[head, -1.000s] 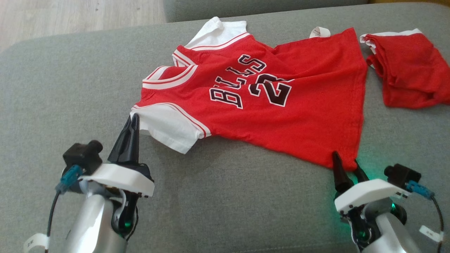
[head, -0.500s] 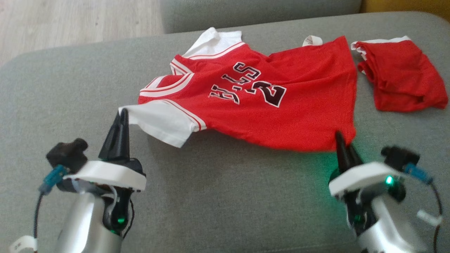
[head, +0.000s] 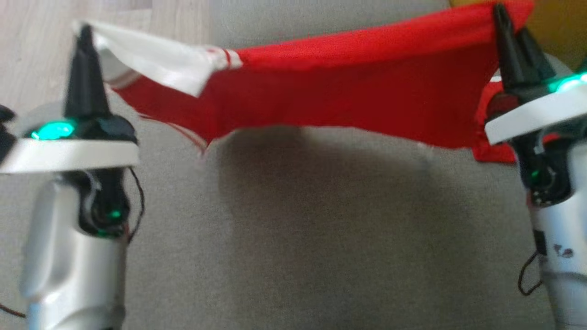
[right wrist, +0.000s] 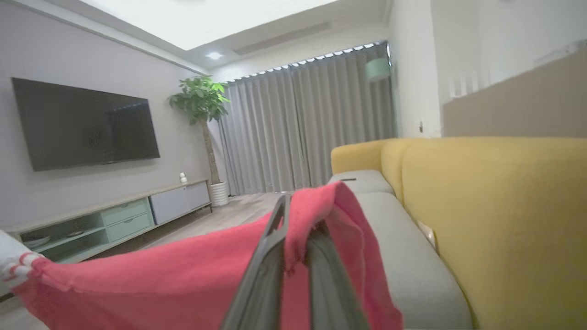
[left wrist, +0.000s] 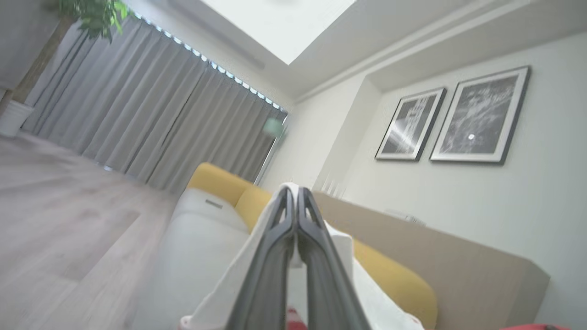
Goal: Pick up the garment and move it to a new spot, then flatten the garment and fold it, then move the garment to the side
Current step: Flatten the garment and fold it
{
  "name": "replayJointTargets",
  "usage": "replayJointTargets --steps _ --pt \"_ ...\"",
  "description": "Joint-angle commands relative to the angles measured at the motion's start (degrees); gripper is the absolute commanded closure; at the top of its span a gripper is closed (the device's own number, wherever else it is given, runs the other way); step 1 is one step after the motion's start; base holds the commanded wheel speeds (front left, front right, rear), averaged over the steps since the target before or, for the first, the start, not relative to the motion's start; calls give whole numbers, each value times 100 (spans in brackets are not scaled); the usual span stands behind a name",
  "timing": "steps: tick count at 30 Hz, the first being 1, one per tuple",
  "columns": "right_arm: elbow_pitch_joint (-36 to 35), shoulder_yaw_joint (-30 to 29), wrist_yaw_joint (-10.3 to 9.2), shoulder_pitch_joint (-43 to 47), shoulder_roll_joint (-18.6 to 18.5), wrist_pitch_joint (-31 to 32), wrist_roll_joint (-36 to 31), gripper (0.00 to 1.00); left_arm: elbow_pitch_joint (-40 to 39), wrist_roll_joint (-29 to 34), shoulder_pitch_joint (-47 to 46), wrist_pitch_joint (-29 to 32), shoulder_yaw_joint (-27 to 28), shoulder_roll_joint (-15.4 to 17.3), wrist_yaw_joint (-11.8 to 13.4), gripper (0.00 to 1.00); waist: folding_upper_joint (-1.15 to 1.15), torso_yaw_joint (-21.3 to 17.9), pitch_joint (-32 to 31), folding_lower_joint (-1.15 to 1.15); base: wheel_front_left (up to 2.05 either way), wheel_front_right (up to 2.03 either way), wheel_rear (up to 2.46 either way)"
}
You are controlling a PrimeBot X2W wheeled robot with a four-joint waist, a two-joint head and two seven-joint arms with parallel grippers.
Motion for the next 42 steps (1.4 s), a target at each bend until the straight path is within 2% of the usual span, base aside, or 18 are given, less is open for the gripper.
replayJointTargets --steps 1,7,13,17,20,22,26,33,34,35,36,38,42 --pt "-251 98 -5 -249 -43 54 -23 100 -291 -30 -369 -45 236 210 -10 100 0 20 -42 0 0 0 0" --pt "-983 64 -5 -292 -91 537 -100 100 -1375 -70 -516 282 370 380 234 100 0 76 -109 0 0 0 0" --pt "-1681 -268 -5 -188 195 1184 -199 100 -2193 -79 -597 938 421 626 573 100 0 126 61 0 0 0 0" --pt "-1894 -388 -5 -392 330 1597 -337 100 -2146 -33 -877 1323 350 840 627 100 0 163 435 0 0 0 0" --pt "-1722 -510 -5 -812 472 1774 -276 100 -1762 -84 -1348 1498 342 999 550 100 0 177 905 0 0 0 0" --pt "-1459 -558 -5 -1279 510 1778 -234 100 -1371 -101 -1839 1538 367 1133 455 100 0 191 1312 0 0 0 0" --pt "-432 -302 -5 -2529 242 1456 -421 100 -244 102 -3117 1384 323 1451 265 100 0 222 2057 0 0 0 0" --pt "1873 61 -5 -4934 -85 42 -951 100 1614 417 -5396 741 -84 1623 29 100 0 402 2753 0 0 0 0" --pt "1873 61 -5 -4934 -85 42 -951 100 1614 417 -5396 741 -84 1623 29 100 0 402 2753 0 0 0 0" --pt "2410 109 -5 -5385 -89 -422 -989 100 2064 479 -5810 521 -220 1628 0 100 0 466 2809 0 0 0 0" --pt "2410 109 -5 -5385 -89 -422 -989 100 2064 479 -5810 521 -220 1628 0 100 0 466 2809 0 0 0 0" --pt "2883 186 -5 -5668 -124 -798 -1026 100 2443 523 -6045 334 -382 1608 -19 100 0 523 2830 0 0 0 0" --pt "3678 308 -5 -5750 -128 -1408 -874 100 2996 396 -6019 89 -691 1475 -35 100 0 616 2816 0 0 0 0"
